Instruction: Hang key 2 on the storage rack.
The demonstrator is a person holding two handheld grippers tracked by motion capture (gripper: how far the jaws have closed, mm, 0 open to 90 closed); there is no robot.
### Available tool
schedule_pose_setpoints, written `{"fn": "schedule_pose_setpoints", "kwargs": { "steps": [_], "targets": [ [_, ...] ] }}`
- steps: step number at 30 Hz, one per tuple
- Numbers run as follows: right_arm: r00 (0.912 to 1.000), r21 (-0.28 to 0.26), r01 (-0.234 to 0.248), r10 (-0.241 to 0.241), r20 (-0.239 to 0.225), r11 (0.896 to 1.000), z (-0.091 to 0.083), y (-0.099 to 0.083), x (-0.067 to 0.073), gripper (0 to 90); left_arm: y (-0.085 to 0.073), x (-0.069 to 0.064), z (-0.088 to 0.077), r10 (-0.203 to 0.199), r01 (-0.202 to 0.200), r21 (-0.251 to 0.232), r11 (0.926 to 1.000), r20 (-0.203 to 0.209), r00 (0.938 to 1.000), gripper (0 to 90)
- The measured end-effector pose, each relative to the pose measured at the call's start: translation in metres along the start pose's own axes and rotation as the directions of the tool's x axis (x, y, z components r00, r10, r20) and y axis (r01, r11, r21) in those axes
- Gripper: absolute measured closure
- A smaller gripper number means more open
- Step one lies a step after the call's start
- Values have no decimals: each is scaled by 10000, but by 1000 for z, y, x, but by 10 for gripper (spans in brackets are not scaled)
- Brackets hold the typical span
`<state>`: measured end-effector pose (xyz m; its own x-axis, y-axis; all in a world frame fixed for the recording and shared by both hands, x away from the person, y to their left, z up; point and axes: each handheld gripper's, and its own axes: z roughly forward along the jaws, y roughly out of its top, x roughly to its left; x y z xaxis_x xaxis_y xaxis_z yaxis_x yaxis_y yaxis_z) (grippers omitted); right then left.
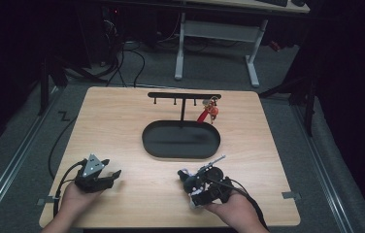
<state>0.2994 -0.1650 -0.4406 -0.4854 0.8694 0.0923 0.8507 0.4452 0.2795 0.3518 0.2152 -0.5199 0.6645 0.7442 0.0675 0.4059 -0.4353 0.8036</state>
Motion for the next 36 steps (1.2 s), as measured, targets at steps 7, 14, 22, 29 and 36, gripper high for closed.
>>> {"fn": "schedule_pose_setpoints", "kwargs": {
  "steps": [7,14,22,29,36],
  "targets": [
    [9993,510,-271,284,-253,9983,22,5,2,162,0,-1,-1,59,-59,-15,10000,59,10000,374],
    [9984,902,-436,467,-329,9950,40,5,-1,169,0,-2,0,104,-104,18,9999,119,9999,374],
    [9952,818,-877,909,-362,9928,43,4,-6,345,0,-3,0,146,-147,23,9999,143,9998,373],
    [9965,678,-787,805,-234,9946,41,4,-7,459,0,-4,1,167,-168,68,9998,145,9998,374],
    [9967,360,-815,816,-27,9960,26,7,-12,463,0,-4,1,171,-172,94,9998,137,9998,374]
  ]
}}
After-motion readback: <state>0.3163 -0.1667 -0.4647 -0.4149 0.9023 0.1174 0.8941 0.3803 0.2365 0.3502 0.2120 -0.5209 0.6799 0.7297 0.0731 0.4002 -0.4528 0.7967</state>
